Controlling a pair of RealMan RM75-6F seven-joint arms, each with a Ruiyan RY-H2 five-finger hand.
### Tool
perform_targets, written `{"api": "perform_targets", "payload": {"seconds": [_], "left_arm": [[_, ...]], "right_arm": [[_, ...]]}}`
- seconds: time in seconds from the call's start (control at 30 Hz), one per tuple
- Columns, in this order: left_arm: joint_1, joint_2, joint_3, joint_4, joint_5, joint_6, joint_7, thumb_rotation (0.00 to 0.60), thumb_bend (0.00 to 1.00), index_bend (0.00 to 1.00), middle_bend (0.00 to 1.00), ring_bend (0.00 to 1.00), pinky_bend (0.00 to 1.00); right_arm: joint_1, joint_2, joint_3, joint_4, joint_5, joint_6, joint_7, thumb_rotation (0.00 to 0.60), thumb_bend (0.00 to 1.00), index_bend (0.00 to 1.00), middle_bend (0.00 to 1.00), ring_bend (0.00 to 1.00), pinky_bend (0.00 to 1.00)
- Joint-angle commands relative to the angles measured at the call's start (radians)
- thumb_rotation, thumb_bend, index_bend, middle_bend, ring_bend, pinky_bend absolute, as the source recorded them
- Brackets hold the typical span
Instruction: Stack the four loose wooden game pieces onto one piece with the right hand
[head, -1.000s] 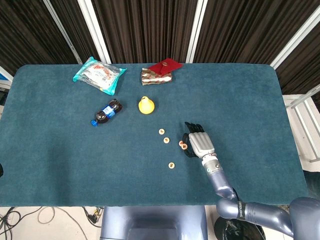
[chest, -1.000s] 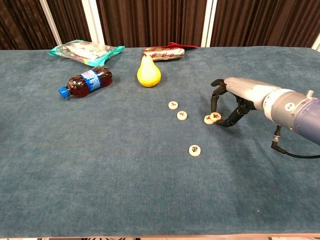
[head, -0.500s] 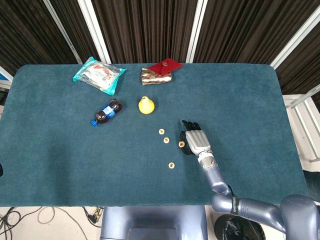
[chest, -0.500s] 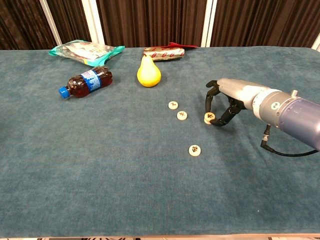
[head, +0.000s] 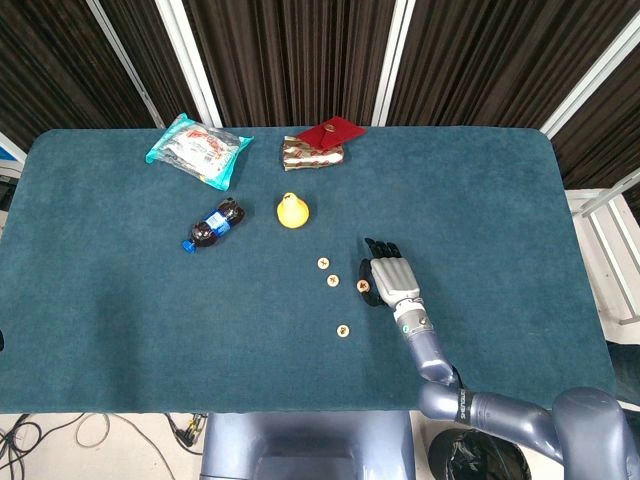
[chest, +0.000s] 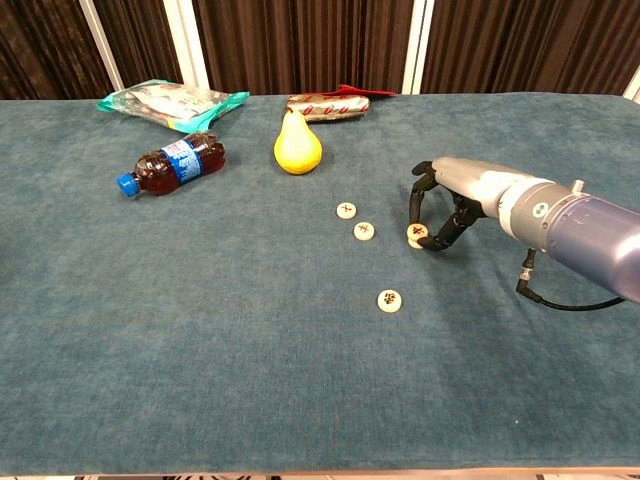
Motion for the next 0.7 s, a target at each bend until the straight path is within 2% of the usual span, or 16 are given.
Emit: {"api": "perform_targets", "payload": {"seconds": [0.03, 0.7], "left_arm": [[0.0, 0.0, 0.0, 0.0, -0.001, -0.001, 0.0, 0.6, 0.61, 0.07, 0.0, 0.0, 0.0], [0.0, -0.001, 0.001, 0.0, -0.001, -0.002, 0.001, 0.6, 0.61, 0.07, 0.0, 0.0, 0.0]], "right_arm": [[0.001, 0.002, 0.002, -0.001, 0.003, -0.001, -0.001, 0.6, 0.4, 0.55, 0.0, 0.0, 0.0], [0.004, 0.01, -0.003, -0.018, 0.015, -0.003, -0.013, 0.6, 0.4, 0.54, 0.0, 0.0, 0.0]]}}
